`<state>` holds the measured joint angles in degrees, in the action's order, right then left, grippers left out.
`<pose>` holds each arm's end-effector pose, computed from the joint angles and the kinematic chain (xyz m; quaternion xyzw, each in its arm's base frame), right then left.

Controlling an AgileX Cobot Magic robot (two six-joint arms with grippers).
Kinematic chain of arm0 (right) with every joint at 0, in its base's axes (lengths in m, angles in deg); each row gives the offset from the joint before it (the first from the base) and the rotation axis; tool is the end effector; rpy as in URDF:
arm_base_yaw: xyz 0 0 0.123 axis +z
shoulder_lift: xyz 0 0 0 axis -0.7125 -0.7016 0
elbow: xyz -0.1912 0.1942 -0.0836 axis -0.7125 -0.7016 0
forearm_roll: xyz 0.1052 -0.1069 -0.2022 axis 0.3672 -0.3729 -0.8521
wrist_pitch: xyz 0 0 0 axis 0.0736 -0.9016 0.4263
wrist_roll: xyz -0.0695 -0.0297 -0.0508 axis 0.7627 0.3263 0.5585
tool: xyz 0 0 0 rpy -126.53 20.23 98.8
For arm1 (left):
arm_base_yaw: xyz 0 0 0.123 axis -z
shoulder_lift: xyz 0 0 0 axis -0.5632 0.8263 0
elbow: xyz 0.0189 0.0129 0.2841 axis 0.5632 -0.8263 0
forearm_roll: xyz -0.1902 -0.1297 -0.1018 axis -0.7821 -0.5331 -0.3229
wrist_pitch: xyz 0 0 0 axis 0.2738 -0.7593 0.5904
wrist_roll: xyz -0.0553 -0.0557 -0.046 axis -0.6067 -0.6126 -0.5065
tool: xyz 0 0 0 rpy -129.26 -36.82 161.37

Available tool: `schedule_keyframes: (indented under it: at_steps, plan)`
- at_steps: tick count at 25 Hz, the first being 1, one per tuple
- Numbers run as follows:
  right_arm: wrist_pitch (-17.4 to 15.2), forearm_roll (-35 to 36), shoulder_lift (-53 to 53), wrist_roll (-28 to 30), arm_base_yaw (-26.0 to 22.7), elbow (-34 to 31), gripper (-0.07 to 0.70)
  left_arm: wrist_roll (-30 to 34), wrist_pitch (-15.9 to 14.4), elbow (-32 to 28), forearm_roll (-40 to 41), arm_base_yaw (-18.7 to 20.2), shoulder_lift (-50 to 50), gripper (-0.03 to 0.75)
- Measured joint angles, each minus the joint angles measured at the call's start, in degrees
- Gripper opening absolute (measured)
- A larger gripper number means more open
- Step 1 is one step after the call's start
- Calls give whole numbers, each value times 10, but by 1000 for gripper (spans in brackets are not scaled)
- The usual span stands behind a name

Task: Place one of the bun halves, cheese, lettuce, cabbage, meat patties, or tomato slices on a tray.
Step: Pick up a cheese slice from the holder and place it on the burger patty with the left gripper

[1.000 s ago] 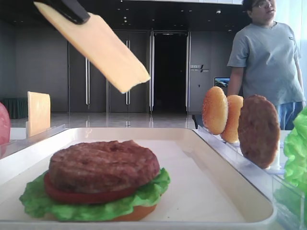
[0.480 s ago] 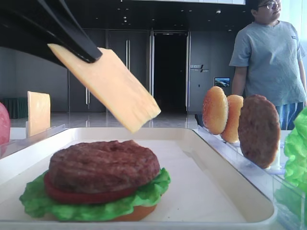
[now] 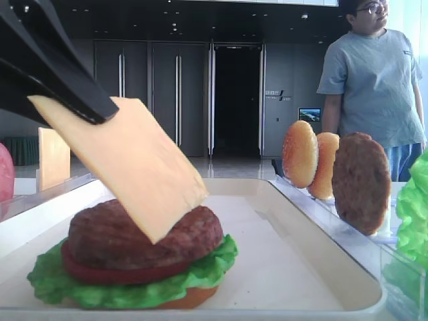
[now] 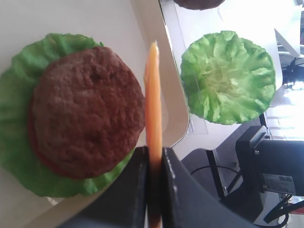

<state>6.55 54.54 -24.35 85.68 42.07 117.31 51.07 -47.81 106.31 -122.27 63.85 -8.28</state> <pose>-0.0101 0.0006 0.2733 0.0106 0.8678 -0.0231 0.4963 0.1663 -0.1504 0.1811 0.1007 0.9036 -0.3864 0.1554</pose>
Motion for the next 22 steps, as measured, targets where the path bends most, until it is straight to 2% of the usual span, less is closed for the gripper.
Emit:
schedule_keyframes:
  at_steps: [9, 13, 22]
  plan:
    - [0, 0, 0, 0, 0, 0, 280, 49, 3, 0, -38, 0, 7, 34]
    - [0, 0, 0, 0, 0, 0, 280, 88, -9, 0, -74, 0, 29, 34]
    - [0, 0, 0, 0, 0, 0, 280, 99, -9, 0, -83, 0, 40, 34]
